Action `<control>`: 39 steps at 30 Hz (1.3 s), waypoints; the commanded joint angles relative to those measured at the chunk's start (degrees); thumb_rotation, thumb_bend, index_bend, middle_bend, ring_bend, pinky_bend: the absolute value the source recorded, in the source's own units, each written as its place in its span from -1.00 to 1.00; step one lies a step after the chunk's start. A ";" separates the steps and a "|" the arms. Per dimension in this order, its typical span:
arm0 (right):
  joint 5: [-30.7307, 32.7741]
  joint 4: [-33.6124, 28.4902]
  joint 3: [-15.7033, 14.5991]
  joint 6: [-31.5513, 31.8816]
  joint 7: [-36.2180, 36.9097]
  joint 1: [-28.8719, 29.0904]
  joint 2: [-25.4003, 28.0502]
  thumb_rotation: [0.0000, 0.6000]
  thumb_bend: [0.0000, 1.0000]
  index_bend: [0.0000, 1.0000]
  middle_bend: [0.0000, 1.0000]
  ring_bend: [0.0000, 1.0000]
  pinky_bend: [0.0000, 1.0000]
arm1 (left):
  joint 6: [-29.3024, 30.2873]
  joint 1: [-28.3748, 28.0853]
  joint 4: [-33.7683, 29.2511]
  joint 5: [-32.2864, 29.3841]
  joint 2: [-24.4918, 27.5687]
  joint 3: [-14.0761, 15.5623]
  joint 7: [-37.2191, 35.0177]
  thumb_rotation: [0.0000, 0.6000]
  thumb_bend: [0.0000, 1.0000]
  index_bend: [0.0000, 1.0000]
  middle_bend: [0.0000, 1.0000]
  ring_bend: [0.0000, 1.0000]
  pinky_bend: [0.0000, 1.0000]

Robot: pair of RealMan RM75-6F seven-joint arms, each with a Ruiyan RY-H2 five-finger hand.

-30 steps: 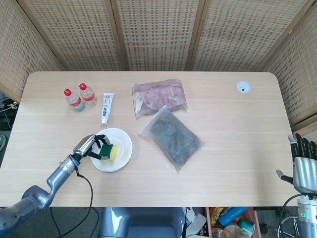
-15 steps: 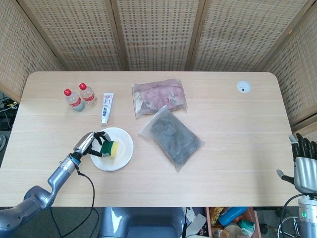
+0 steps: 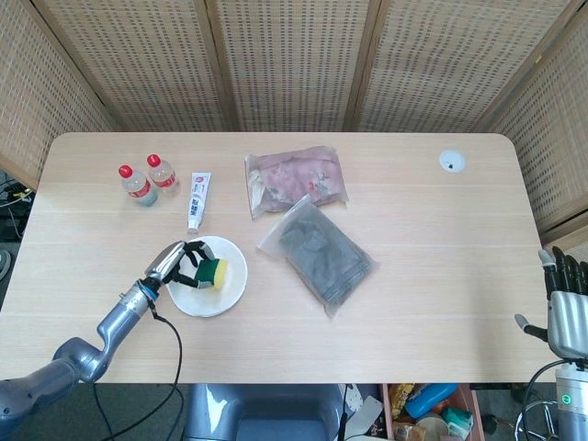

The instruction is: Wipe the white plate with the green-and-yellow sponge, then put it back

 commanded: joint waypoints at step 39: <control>0.10 -0.47 0.13 0.20 0.80 -0.24 0.68 1.00 -1.00 -1.00 -1.00 -1.00 -1.00 | 7.23 -1.16 -2.07 3.09 4.66 -0.79 1.68 1.00 -0.79 0.18 -0.02 -0.23 -0.08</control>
